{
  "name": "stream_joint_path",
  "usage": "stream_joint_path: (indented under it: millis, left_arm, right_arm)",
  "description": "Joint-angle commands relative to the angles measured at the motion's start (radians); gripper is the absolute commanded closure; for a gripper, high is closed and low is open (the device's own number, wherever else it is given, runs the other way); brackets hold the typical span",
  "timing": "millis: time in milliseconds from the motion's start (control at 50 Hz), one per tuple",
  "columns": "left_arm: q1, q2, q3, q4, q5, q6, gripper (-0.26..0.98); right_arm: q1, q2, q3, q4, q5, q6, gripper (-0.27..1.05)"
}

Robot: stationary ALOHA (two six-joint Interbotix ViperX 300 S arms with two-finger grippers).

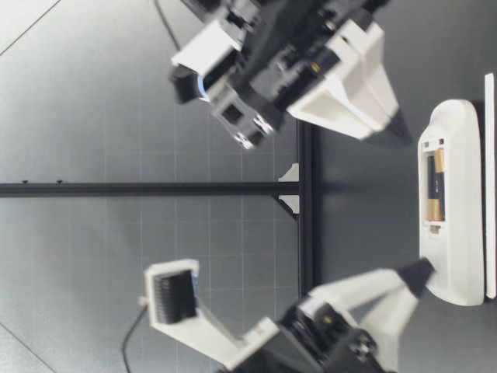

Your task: Place the battery into the slot of the remote controller.

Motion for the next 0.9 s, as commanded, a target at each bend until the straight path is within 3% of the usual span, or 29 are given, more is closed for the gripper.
stream_joint_path:
  millis: [0, 140, 240, 520, 880]
  left_arm:
    - [-0.005, -0.032, -0.049, 0.002, -0.018, 0.005, 0.88]
    - [-0.006, -0.002, -0.110, 0.000, -0.014, 0.008, 0.88]
    - [-0.008, 0.037, -0.149, 0.002, -0.003, 0.008, 0.88]
    - [-0.008, 0.133, -0.236, 0.000, 0.058, 0.008, 0.88]
    - [-0.008, 0.204, -0.250, -0.008, 0.075, 0.003, 0.88]
  right_arm:
    - [-0.011, -0.080, 0.006, -0.097, 0.020, -0.009, 0.93]
    - [-0.029, -0.158, 0.021, -0.270, 0.072, -0.038, 0.93]
    - [-0.041, -0.199, 0.029, -0.330, 0.115, -0.038, 0.93]
    - [-0.043, -0.213, 0.044, -0.377, 0.144, -0.041, 0.93]
    - [-0.044, -0.222, 0.046, -0.380, 0.133, -0.043, 0.93]
